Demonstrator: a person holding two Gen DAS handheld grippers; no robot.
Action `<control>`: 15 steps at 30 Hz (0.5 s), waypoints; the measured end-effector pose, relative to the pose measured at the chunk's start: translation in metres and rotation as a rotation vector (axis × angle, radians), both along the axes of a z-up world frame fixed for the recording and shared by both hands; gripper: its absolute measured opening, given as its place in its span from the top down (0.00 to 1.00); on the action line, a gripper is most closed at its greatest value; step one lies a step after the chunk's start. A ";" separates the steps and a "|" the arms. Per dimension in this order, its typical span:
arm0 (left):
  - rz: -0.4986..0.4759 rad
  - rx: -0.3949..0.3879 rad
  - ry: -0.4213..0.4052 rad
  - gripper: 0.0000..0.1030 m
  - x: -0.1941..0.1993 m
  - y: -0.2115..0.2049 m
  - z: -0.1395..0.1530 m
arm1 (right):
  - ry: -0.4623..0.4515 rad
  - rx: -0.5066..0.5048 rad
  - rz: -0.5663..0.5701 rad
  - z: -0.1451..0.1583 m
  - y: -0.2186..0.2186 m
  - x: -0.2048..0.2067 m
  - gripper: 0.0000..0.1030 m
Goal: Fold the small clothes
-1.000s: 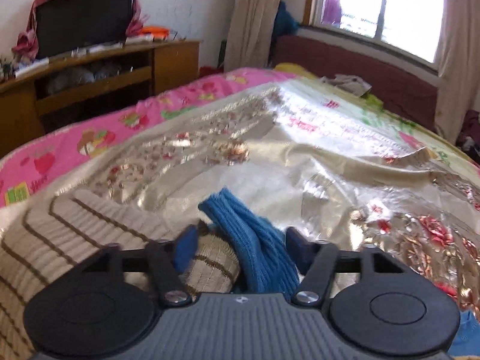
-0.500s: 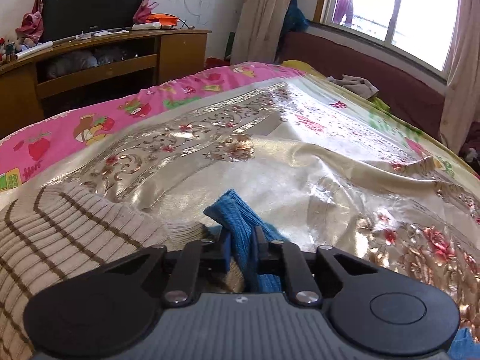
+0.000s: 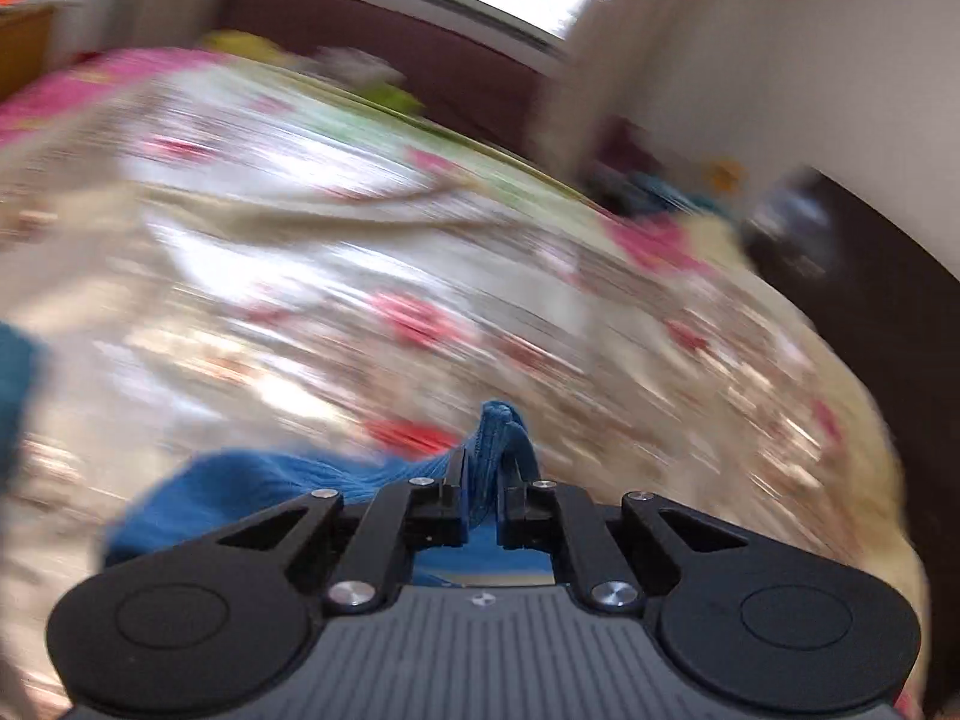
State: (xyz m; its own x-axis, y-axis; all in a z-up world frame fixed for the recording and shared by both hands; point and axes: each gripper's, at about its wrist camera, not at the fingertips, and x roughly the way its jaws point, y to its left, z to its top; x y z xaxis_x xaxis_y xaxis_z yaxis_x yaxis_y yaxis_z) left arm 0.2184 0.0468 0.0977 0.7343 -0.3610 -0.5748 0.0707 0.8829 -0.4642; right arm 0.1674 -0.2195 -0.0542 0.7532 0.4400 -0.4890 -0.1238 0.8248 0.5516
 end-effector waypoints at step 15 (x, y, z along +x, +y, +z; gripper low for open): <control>-0.108 0.071 0.098 0.56 -0.060 -0.036 -0.028 | 0.113 0.196 -0.019 -0.013 -0.030 0.006 0.74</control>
